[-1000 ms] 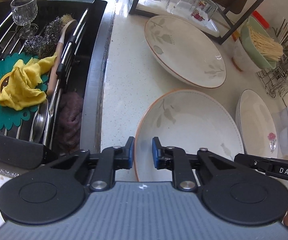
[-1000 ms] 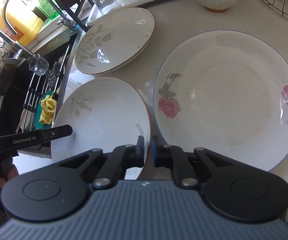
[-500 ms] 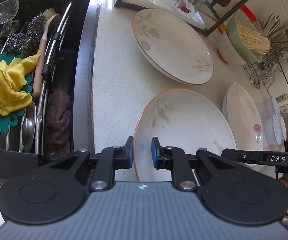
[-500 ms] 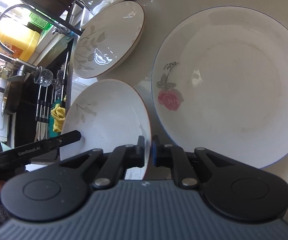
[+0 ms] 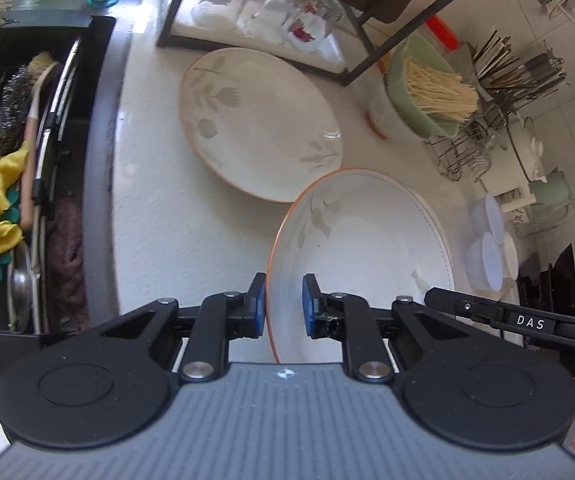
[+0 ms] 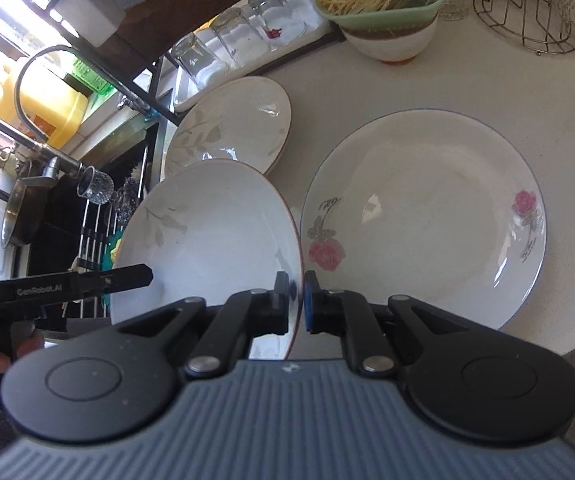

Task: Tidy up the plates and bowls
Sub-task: 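Lift the leaf-pattern plate with both grippers and carry it over the rose-pattern plate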

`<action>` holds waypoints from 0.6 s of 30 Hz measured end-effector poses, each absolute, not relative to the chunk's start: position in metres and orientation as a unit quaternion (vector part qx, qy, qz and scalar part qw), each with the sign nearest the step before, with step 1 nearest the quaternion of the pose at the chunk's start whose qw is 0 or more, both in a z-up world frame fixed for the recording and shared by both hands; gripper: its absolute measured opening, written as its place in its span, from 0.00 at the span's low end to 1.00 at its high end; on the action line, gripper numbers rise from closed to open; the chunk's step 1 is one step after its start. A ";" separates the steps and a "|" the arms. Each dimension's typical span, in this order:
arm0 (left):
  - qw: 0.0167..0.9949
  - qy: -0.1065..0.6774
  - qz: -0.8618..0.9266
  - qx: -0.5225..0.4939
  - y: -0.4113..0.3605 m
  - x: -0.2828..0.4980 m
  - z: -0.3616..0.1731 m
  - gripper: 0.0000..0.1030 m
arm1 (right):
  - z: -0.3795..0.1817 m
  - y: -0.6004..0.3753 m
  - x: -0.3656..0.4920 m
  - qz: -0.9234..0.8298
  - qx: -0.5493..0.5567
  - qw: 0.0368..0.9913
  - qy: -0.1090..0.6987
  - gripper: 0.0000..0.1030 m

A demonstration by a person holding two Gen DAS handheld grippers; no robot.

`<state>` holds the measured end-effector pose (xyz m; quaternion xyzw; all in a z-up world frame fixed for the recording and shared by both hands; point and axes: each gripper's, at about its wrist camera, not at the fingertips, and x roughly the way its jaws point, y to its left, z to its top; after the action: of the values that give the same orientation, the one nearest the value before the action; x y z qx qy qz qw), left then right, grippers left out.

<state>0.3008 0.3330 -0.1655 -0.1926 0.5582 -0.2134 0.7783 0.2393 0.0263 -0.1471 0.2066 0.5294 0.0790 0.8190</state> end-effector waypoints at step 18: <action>0.749 0.590 -0.154 -0.259 0.237 0.308 -0.183 0.19 | -0.152 -0.084 0.261 0.127 0.221 0.811 0.527 0.10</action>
<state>0.3078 0.2372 -0.1832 -0.2588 0.5902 -0.1541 0.7489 0.2613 -0.0839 -0.1516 0.2206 0.5271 0.1266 0.8108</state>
